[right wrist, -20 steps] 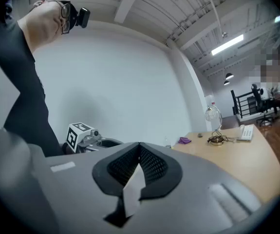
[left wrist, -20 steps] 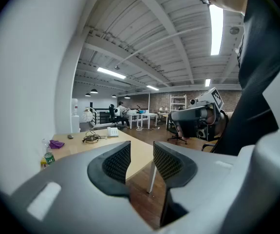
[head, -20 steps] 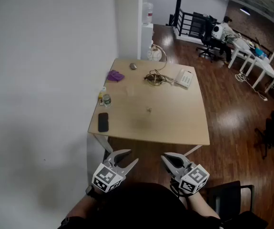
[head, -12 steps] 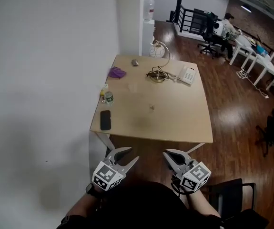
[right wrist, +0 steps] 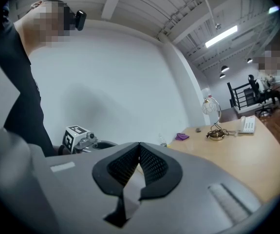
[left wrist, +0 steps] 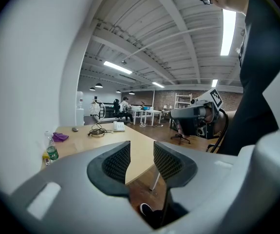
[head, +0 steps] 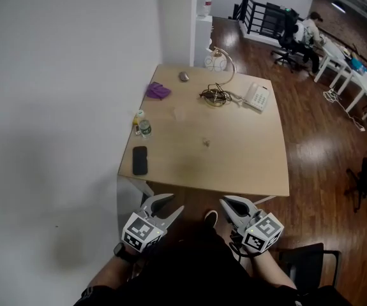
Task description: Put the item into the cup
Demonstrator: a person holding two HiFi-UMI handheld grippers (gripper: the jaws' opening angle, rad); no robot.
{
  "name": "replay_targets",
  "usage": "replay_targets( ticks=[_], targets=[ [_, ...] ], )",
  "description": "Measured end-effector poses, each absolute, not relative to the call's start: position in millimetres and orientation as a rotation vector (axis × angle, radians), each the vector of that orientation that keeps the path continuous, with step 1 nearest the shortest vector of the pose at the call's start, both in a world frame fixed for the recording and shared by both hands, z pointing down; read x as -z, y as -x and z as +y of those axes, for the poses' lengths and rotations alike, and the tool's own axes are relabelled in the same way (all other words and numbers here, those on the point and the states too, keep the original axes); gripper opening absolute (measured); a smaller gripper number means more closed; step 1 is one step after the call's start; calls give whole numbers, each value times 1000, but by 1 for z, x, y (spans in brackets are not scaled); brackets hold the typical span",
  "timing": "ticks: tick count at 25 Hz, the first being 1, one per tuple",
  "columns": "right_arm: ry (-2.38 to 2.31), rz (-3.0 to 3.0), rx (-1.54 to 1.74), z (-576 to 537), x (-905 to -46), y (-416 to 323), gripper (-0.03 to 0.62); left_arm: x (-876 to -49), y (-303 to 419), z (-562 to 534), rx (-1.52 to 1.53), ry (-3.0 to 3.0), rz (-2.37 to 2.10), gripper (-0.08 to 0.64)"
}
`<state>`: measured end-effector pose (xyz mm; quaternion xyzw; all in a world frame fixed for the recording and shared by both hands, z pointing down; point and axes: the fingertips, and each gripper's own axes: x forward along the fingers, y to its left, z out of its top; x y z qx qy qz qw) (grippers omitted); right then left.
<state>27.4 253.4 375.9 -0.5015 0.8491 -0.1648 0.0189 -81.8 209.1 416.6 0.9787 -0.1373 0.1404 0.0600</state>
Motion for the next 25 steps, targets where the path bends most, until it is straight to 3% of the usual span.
replay_targets(
  ticks=[15, 25],
  targets=[
    [1323, 2867, 451, 93, -396, -146, 8, -434, -55, 59, -471, -2879, -605, 166],
    [1305, 3022, 521, 14, -466, -193, 9, -475, -89, 10, -615, -2810, -677, 178]
  ],
)
